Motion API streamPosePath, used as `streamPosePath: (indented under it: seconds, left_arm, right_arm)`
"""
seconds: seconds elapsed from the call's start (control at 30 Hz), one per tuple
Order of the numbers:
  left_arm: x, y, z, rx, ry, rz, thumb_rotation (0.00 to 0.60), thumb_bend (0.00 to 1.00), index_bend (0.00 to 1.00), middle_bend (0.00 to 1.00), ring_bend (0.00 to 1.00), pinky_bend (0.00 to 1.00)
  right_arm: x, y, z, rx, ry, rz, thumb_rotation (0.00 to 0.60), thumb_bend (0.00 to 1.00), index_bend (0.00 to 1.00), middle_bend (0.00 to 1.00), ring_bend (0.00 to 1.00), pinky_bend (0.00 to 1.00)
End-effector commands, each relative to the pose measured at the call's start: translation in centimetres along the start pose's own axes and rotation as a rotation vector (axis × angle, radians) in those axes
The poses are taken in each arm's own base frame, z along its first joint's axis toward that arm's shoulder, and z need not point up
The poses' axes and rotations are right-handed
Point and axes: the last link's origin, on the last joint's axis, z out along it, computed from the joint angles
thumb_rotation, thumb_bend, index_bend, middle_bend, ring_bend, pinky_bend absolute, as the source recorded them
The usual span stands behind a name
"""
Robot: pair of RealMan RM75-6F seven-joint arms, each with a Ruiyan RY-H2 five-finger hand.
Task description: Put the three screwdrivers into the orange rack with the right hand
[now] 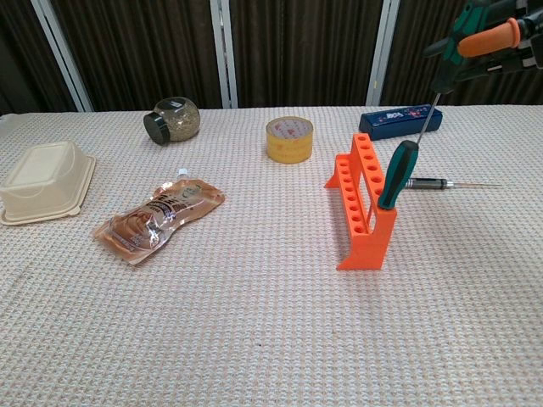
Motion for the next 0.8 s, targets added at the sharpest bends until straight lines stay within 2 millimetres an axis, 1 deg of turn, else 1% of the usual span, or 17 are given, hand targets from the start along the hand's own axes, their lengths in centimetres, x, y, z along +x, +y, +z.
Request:
streamPosePath:
  seconds: [0.03,0.33,0.57,0.8]
  left_arm:
    - [0.0,0.0,0.0,0.001,-0.001,0.0,0.6,0.28,0.26,0.02,0.0,0.0]
    - [-0.2,-0.2,0.0,0.009,-0.008,-0.002,0.6,0.28,0.26,0.02,0.0,0.0]
    - [-0.2,-0.5,0.0,0.02,-0.01,-0.003,0.6,0.28,0.26,0.02,0.0,0.0]
    - [-0.2,-0.7,0.0,0.024,-0.009,-0.003,0.6,0.28,0.26,0.02,0.0,0.0]
  right_arm:
    - [-0.3,-0.7,0.3,0.017,-0.024,0.008,0.6,0.22,0.59,0.18,0.0,0.0]
    - [-1.5,-1.2,1.6,0.023,-0.079,-0.001,0.6,0.22,0.59,0.18,0.0,0.0]
    - [-1.6,-1.4,3.2,0.012,-0.087,-0.008,0.6,0.22,0.59,0.18,0.0,0.0]
    - [-1.7,-1.5,3.9,-0.001,-0.089,-0.015,0.6,0.22,0.59,0.18,0.0,0.0]
